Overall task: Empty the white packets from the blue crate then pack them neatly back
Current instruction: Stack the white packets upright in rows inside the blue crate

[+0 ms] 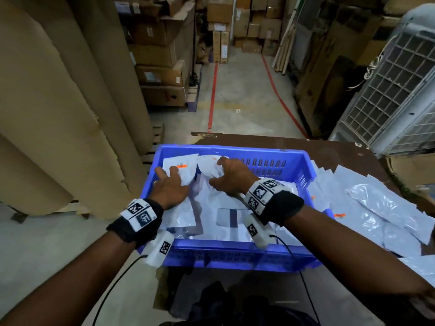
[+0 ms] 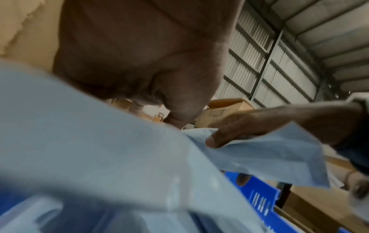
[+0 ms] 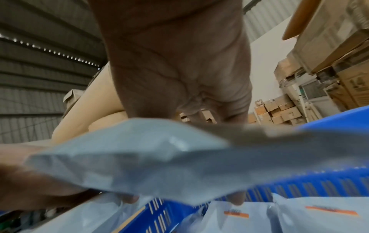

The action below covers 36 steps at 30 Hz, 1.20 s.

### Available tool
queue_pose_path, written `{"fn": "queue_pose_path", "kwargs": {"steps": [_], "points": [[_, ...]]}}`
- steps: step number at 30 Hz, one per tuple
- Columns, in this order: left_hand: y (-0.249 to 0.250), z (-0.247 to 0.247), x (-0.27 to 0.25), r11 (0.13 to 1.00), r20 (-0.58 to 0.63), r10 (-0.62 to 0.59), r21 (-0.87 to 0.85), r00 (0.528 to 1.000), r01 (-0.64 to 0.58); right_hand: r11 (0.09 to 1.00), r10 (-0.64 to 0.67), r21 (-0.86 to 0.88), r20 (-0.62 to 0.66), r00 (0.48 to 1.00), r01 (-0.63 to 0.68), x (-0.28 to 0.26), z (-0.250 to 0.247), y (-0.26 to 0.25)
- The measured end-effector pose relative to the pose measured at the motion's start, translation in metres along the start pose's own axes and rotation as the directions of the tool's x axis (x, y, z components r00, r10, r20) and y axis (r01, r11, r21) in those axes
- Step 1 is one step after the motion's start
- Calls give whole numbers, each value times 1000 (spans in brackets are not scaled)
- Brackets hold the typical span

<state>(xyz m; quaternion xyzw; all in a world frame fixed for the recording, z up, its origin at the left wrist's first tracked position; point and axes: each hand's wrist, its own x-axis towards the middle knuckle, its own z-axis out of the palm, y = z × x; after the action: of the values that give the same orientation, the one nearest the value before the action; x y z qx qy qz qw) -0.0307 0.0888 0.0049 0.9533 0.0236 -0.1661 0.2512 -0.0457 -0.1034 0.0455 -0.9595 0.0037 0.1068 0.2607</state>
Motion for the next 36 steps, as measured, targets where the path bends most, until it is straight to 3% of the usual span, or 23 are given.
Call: {"fn": "queue_pose_path", "kwargs": {"steps": [11,14,18,22,24,27,31,36], "points": [[-16,13,37,935,225,-176,343,958,91,996,63,-72,65,996,-58,19,31,-16],[-12,10,38,900,302,-176,434,937,29,992,97,-94,92,991,-89,21,41,-10],[1,1,32,840,370,-90,527,925,-129,981,118,-169,166,979,-90,23,53,-7],[3,1,30,763,507,-42,572,861,-299,980,107,-191,300,948,-50,21,51,-13],[3,-2,34,737,503,-30,595,864,-320,970,107,-242,350,931,-20,20,45,-15],[-2,-6,49,773,491,-61,574,869,-270,946,121,-325,360,925,2,22,37,-13],[-10,-1,59,715,380,-45,658,924,-236,946,89,-322,348,933,29,29,38,-8],[-9,10,68,680,438,3,658,899,-324,924,78,-373,413,907,90,41,55,-2]]}}
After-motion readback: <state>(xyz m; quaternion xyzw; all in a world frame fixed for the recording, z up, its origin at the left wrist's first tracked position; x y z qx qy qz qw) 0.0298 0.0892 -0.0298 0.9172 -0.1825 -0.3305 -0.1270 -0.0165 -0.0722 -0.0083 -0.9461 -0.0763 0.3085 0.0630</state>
